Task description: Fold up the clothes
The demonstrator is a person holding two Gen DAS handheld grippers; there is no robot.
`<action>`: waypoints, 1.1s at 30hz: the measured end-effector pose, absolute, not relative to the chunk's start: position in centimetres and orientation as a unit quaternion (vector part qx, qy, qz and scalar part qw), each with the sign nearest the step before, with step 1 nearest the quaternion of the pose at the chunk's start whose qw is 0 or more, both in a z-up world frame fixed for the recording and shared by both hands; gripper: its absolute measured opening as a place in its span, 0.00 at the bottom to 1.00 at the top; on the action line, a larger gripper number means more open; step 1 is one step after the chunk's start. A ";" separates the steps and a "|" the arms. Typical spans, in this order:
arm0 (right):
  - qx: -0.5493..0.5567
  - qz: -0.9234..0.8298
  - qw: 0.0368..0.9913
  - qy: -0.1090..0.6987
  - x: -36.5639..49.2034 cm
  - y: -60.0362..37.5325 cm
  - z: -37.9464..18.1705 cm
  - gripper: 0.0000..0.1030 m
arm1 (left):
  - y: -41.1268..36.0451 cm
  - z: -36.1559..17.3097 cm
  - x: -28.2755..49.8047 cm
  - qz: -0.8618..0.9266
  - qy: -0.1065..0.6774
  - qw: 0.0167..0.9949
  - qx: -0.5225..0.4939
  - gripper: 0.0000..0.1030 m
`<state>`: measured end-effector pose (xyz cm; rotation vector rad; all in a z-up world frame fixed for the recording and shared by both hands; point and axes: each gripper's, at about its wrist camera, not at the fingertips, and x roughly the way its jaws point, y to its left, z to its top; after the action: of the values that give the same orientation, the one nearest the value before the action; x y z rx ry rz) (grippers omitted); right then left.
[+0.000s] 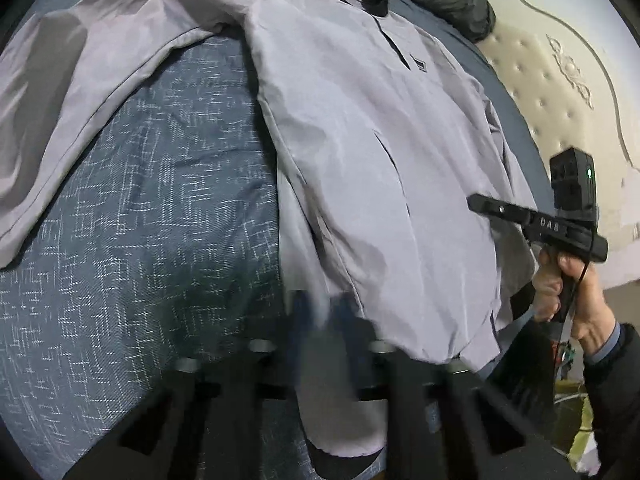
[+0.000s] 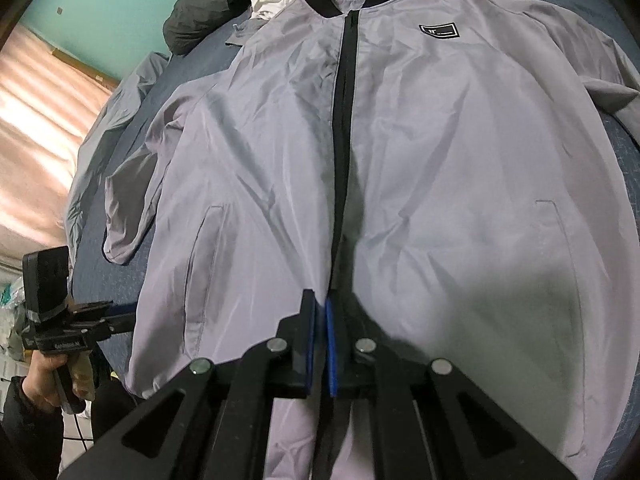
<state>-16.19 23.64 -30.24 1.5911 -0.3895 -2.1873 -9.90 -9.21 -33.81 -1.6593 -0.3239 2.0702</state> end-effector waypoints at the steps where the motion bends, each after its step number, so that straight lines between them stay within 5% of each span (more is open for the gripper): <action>1: 0.570 -0.784 0.203 -0.140 -16.2 23.6 -30.2 0.05 | -9.2 -33.6 -9.7 0.755 -0.116 0.235 -0.601 0.01; 10: 0.562 -0.785 0.215 -0.145 -15.8 23.5 -29.6 0.05 | -15.1 -33.4 -9.2 0.756 -0.201 0.208 -0.587 0.01; 14: 0.564 -0.783 0.218 -0.142 -15.5 22.9 -29.8 0.05 | -15.9 -32.9 -8.5 0.773 -0.176 0.170 -0.585 0.01; 16: 0.565 -0.783 0.221 -0.140 -15.5 22.5 -29.9 0.05 | -15.3 -32.0 -8.0 0.781 -0.162 0.173 -0.577 0.13; 18: 0.567 -0.782 0.220 -0.139 -15.4 22.3 -30.0 0.05 | -13.9 -31.5 -7.6 0.778 -0.151 0.194 -0.578 0.46; 24: 0.567 -0.782 0.218 -0.142 -15.1 22.3 -29.8 0.05 | -9.8 -32.1 -7.6 0.769 -0.102 0.219 -0.591 0.52; 28: 0.567 -0.782 0.219 -0.141 -14.9 22.4 -29.5 0.05 | -9.0 -33.7 -8.0 0.757 -0.087 0.219 -0.610 0.49; 30: 0.566 -0.782 0.219 -0.141 -14.8 22.4 -29.4 0.05 | -9.2 -34.1 -8.0 0.752 -0.086 0.223 -0.615 0.11; 33: 0.566 -0.782 0.218 -0.145 -14.8 22.4 -29.5 0.05 | -9.7 -33.8 -7.8 0.753 -0.084 0.229 -0.612 0.01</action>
<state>-14.81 22.41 -29.48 1.5658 -0.4027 -2.1643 -7.80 -9.66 -33.81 -1.6837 -0.2325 2.0714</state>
